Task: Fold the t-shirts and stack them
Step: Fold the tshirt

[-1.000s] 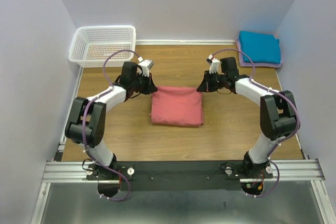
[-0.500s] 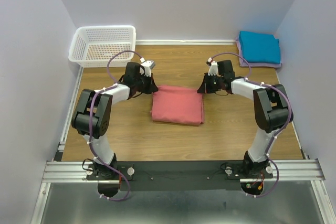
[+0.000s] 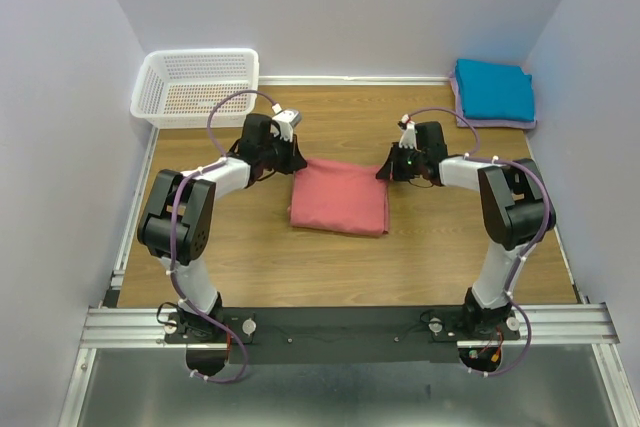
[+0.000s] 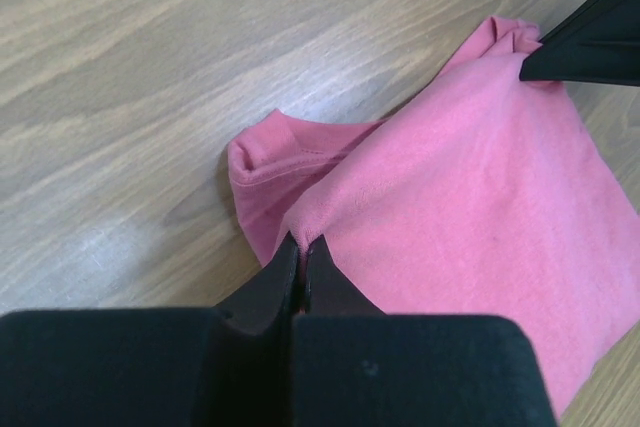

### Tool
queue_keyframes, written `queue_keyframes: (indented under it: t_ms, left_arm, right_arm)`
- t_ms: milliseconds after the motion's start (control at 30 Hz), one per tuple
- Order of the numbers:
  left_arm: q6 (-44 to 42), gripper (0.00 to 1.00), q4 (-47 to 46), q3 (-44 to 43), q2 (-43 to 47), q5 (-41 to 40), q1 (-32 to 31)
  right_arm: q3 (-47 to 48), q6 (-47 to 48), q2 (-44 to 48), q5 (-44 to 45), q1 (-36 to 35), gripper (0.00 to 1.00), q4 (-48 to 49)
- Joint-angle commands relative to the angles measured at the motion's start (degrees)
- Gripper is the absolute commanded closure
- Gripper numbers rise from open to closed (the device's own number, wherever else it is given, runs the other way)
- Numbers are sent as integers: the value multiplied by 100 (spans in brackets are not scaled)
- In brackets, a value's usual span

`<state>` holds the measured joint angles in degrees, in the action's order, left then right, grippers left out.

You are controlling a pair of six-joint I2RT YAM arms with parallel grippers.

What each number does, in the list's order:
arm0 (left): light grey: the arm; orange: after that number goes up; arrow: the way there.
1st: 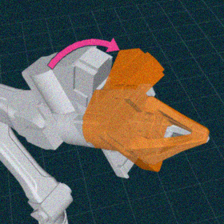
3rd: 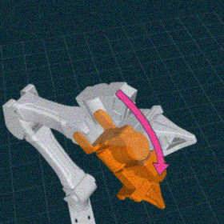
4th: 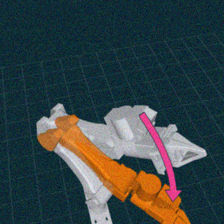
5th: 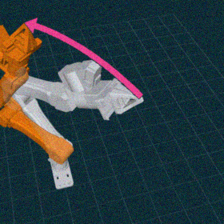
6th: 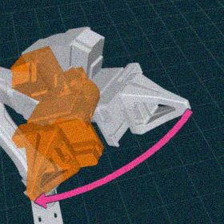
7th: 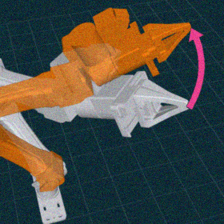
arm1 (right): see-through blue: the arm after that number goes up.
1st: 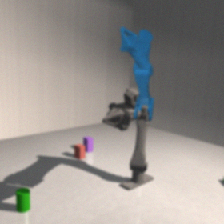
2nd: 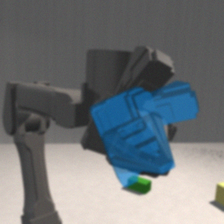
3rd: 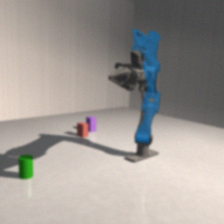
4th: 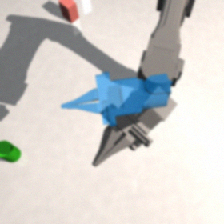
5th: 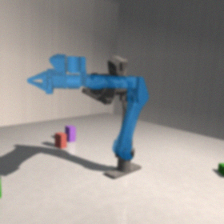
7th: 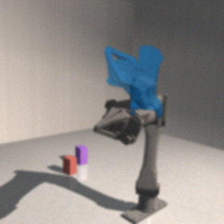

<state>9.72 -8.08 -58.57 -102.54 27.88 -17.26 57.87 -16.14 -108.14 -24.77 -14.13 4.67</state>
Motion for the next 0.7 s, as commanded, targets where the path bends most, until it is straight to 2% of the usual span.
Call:
queue_keyframes:
  t_ms: [0,133,400,533,633,667]
  left_arm:
    - [-137,100,-186,-190,120,95,-41]
    - [-137,100,-221,-252,59,7,-67]
    - [74,100,-133,-533,-731,-247,-67]
    - [206,100,8,-630,-908,-599,-59]
    - [268,95,60,-709,-987,-687,-59]
    - [276,90,78,-761,-1013,-679,-59]
  right_arm:
    - [-328,-82,-410,386,86,99,-238]
    - [-469,-117,-410,324,103,99,-247]
    - [-583,-161,-384,368,112,99,-238]
    - [-680,-196,-200,456,156,99,-229]
    - [-654,-231,-138,456,165,99,-238]
    - [-645,-249,-129,456,174,99,-238]
